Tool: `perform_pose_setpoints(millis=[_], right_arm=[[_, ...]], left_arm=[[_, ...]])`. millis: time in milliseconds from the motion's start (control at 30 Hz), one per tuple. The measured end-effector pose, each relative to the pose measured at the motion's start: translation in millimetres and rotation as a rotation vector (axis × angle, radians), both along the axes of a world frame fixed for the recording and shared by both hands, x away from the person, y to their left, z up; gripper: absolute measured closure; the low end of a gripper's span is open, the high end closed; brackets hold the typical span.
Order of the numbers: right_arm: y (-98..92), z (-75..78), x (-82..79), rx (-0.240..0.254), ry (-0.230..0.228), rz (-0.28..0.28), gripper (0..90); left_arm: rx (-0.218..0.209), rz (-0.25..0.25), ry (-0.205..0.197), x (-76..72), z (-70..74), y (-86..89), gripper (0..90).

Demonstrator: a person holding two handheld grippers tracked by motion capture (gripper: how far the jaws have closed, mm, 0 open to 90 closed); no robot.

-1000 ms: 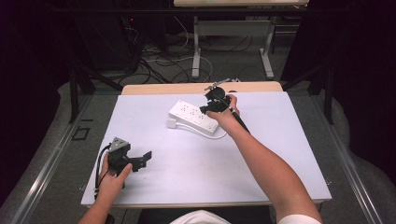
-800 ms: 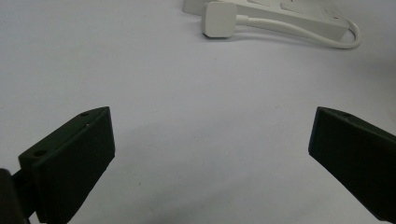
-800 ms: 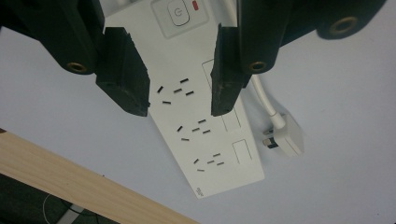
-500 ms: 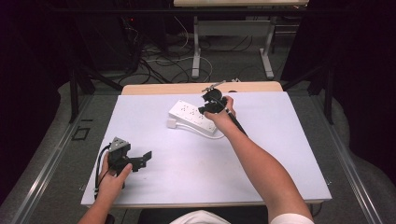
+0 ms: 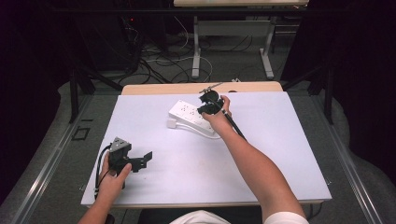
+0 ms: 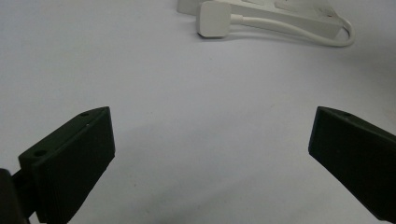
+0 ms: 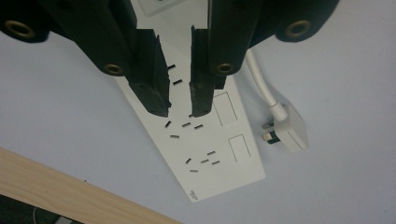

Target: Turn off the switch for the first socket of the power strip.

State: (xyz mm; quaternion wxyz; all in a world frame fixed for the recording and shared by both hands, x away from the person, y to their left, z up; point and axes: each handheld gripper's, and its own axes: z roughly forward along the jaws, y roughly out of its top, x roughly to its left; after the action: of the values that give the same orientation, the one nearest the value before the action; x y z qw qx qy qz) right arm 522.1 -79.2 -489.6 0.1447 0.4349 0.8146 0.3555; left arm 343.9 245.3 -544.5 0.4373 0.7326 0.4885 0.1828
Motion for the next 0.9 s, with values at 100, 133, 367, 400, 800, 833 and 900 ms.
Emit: perform_pose_setpoints(millis=[100, 133, 367, 400, 800, 833, 900], right_arm=[[0.7, -2.3, 1.4, -0.005, 0.003, -0.003, 81.6], [0.5, -3.0, 2.0, -0.010, 0.000, 0.000, 82.7], [2.4, -8.6, 4.0, -0.003, 0.029, 0.014, 89.9], [4.0, -11.2, 4.8, -0.002, 0.034, 0.023, 90.0], [13.2, -22.5, 5.8, -0.019, 0.046, 0.052, 90.0], [13.1, -23.1, 5.9, -0.026, 0.048, 0.061, 90.0], [14.4, -24.5, 5.9, -0.026, 0.047, 0.058, 90.0]], left_arm=[[-0.004, 0.004, 0.000, 0.0, 0.0, 0.2, 0.4], [-0.005, 0.005, 0.000, 0.0, 0.1, 0.3, 0.4], [-0.002, 0.000, 0.008, 0.0, 1.0, 1.0, 0.4], [-0.003, 0.000, 0.009, 0.0, 1.0, 1.0, 0.4], [0.000, -0.001, 0.012, 0.4, 0.6, 0.8, 0.4], [0.001, -0.002, 0.011, 0.5, 0.5, 0.8, 0.4], [0.002, -0.003, 0.011, 0.5, 0.5, 0.7, 0.4]])
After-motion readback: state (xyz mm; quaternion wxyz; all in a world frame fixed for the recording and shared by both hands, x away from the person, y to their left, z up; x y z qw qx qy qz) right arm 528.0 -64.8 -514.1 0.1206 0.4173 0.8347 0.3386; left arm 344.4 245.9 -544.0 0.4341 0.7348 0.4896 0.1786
